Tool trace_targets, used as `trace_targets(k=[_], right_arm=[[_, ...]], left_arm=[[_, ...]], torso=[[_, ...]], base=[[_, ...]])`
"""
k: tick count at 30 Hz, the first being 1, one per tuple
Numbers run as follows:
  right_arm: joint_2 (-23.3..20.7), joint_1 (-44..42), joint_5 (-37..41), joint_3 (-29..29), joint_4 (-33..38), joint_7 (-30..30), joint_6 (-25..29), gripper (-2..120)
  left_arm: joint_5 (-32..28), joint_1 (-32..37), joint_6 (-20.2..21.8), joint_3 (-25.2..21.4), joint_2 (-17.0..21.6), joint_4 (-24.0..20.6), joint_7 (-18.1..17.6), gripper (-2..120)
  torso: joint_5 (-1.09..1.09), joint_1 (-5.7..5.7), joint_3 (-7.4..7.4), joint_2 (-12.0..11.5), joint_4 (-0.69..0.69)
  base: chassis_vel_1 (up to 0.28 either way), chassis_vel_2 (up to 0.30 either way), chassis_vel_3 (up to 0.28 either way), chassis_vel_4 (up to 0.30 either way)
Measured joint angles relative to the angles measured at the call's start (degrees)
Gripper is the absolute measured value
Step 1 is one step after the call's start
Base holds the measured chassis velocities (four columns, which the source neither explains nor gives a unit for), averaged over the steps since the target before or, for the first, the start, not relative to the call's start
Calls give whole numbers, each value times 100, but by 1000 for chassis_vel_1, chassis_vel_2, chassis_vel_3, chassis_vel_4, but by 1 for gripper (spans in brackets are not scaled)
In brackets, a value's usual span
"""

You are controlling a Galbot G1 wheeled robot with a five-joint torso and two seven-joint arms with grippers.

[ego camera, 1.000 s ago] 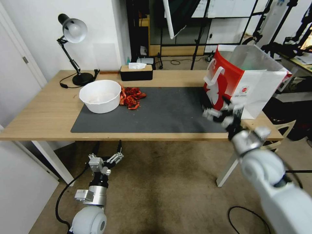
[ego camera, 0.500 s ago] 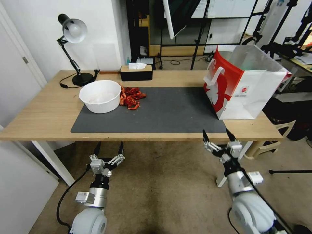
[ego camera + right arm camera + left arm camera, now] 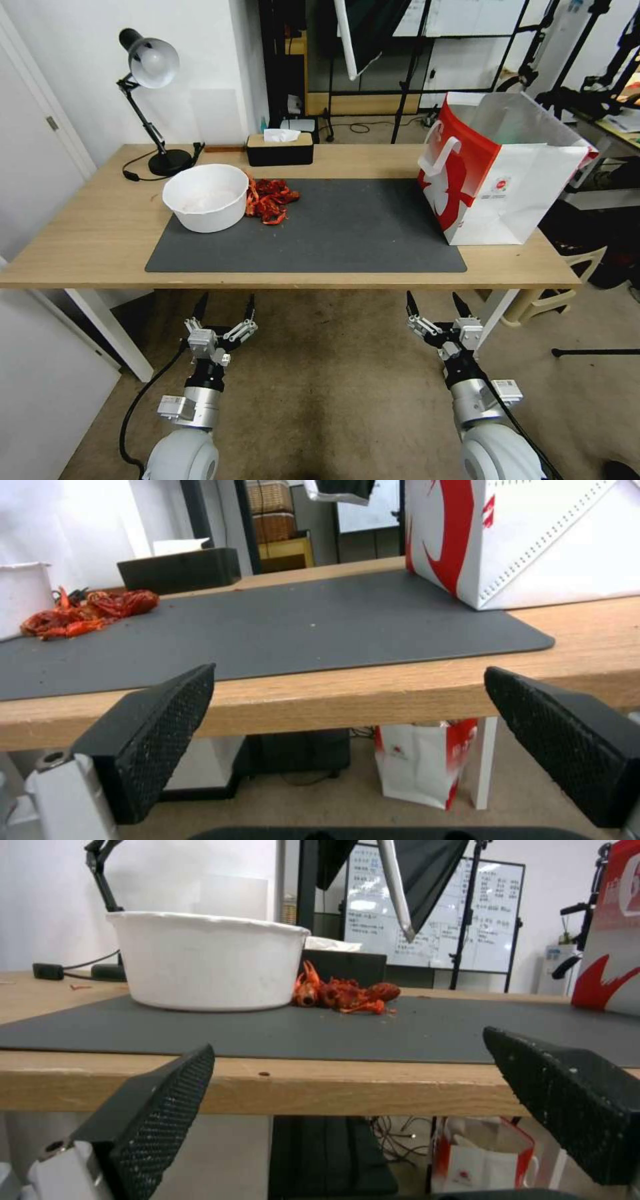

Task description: Close the takeout container lid, then place the container into the takeout bag.

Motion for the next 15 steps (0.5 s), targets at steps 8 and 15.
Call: trace_targets(k=[8,15], right_arm=[[-5,11,12,-1,-1,1,-7,100],[-9,17,21,0,-1,0,-17,100]], left_arm=[[0,2,-2,-1,-1,4,-4,100],[0,2,-1,-2,-1,5,-8,100]], torso=[[0,0,0,0,0],[0,0,0,0,0]], base=[[0,0,0,0],[0,0,0,0]])
